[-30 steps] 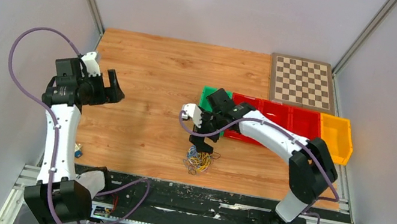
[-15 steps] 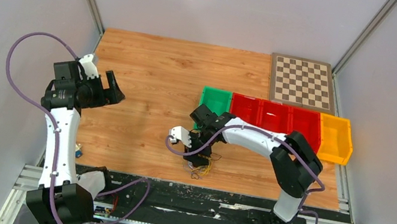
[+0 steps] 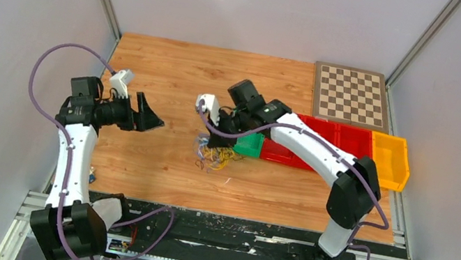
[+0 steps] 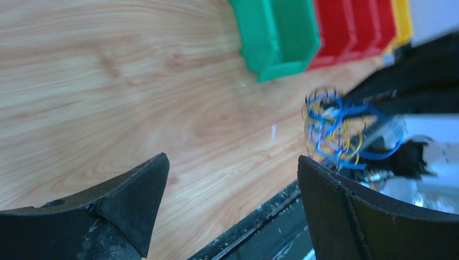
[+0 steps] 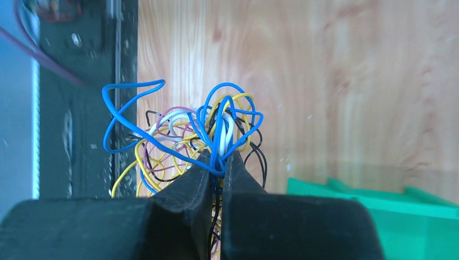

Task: Untangle the cables

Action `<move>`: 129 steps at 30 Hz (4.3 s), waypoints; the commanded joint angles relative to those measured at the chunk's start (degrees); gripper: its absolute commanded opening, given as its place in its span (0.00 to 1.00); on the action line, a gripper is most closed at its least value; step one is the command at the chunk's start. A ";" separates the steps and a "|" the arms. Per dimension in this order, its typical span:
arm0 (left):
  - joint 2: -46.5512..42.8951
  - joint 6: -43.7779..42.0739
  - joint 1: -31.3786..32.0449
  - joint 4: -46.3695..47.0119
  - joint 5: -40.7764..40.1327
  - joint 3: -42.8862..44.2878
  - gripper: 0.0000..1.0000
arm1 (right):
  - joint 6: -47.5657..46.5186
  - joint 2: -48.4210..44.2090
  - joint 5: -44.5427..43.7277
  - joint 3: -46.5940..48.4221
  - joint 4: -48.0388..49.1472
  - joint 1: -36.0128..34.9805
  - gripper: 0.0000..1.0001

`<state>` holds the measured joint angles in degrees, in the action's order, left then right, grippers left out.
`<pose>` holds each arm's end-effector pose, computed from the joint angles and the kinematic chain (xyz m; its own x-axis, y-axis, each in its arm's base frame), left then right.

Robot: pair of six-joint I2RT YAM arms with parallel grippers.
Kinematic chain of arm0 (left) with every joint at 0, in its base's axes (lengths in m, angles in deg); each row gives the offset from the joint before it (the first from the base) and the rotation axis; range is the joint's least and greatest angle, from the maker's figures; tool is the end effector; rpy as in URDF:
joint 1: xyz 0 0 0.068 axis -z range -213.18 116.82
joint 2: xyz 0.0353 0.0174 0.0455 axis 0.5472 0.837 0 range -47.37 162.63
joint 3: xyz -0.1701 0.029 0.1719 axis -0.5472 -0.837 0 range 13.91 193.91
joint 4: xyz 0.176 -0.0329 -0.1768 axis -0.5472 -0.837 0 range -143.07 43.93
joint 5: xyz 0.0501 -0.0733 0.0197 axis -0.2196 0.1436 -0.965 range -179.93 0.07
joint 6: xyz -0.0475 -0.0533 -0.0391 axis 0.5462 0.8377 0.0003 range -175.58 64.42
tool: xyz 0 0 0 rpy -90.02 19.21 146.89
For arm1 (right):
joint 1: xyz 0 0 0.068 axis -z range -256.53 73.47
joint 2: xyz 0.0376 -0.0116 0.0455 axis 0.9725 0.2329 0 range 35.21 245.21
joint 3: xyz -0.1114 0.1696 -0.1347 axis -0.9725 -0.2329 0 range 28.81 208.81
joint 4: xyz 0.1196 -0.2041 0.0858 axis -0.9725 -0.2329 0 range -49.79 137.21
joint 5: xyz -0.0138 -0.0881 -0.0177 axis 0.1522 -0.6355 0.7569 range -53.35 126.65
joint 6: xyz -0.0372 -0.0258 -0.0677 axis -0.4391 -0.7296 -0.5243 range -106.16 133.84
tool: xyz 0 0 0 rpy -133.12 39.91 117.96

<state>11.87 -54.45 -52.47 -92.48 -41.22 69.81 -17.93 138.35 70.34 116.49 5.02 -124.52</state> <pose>0.2215 0.0212 0.2685 -0.7249 -0.2676 -0.6347 0.2259 0.7781 -0.5861 0.2295 0.3131 0.2242 -0.0505 -0.7107 -0.7017 -0.9922 -0.0446 0.1165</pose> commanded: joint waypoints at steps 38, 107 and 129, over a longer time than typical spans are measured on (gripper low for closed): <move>-1.43 16.91 31.27 42.11 14.82 -18.78 0.00 | 26.18 -6.80 21.36 -9.66 17.71 12.22 0.75; 9.92 -12.49 34.23 -1.89 11.84 2.01 0.00 | 10.62 -19.92 -3.76 -14.03 28.37 -1.05 0.48; 22.97 -33.80 24.64 -14.75 -10.33 0.20 0.00 | 9.16 -36.60 -33.64 -3.66 27.47 14.05 0.00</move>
<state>31.96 -80.88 -26.81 -99.91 -42.03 71.19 -7.90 108.18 45.21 105.19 25.15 -115.36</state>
